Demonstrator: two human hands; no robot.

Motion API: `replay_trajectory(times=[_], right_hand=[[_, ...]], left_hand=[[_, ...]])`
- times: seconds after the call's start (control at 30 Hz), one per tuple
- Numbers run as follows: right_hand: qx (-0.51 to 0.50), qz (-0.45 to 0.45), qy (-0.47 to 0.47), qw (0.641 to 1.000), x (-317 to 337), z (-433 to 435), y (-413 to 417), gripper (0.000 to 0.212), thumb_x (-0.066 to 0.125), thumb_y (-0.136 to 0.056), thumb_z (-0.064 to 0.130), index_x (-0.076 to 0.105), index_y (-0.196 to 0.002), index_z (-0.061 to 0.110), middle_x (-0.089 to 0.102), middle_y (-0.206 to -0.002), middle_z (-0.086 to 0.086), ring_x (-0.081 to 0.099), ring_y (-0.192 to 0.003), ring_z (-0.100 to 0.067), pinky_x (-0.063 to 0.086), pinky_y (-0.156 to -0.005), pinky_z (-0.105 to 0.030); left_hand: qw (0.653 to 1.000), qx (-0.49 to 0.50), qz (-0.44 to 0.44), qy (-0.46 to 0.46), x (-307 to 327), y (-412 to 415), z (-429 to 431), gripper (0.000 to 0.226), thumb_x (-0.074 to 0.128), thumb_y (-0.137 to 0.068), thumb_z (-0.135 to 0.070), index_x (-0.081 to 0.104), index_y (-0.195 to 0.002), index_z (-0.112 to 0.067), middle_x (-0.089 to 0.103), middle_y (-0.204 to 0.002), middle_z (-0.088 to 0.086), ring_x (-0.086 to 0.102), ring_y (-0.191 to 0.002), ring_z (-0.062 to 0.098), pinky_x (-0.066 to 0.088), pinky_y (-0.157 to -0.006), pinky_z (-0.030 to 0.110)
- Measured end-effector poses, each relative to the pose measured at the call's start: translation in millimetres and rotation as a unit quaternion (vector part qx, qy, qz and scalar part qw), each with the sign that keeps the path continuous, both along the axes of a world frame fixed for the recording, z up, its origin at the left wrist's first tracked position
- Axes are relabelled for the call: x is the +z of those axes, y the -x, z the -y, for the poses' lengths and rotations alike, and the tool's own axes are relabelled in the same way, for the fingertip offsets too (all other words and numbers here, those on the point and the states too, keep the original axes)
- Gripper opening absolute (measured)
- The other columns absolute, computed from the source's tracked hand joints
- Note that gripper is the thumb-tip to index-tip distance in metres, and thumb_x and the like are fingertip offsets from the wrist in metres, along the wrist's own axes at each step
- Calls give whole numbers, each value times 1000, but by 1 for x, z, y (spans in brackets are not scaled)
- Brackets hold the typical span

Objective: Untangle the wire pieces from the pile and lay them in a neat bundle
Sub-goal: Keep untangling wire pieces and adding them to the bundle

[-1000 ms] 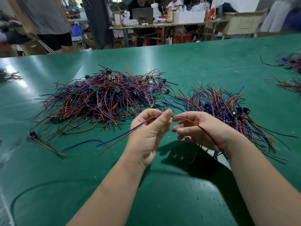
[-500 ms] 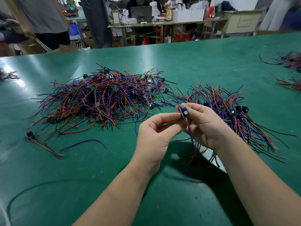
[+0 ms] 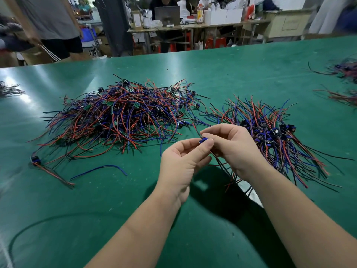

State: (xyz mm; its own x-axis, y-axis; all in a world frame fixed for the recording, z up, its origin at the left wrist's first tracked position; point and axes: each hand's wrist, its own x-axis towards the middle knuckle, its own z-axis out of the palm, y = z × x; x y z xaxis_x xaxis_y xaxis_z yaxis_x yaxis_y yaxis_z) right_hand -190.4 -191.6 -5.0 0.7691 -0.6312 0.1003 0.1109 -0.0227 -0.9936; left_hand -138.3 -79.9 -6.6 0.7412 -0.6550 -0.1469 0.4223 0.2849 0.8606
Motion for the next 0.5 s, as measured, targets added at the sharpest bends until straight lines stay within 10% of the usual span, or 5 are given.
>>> replay_trajectory(times=[0.23,0.5], right_hand=[[121,-65,-176,975,5,8,7,18,74,-57,26,76,-69,12,66,-67,-5,58,-55,-11,45,-54,-21],[-64,11,-208,976,21,27,16,6,65,-82,6,63,-78,2,61,-53,-2,54,-41,-5,38,-36,-11]], left_hand=[[997,-72,-16,-22,5,-8,-6,12,68,-76,3,72,-76,-8,74,-76,10,70,-63,12,55,-56,20],[974,-203,10,-96,9,-15,-14,13,66,-79,5,65,-86,-6,73,-74,11,72,-67,16,56,-57,22]])
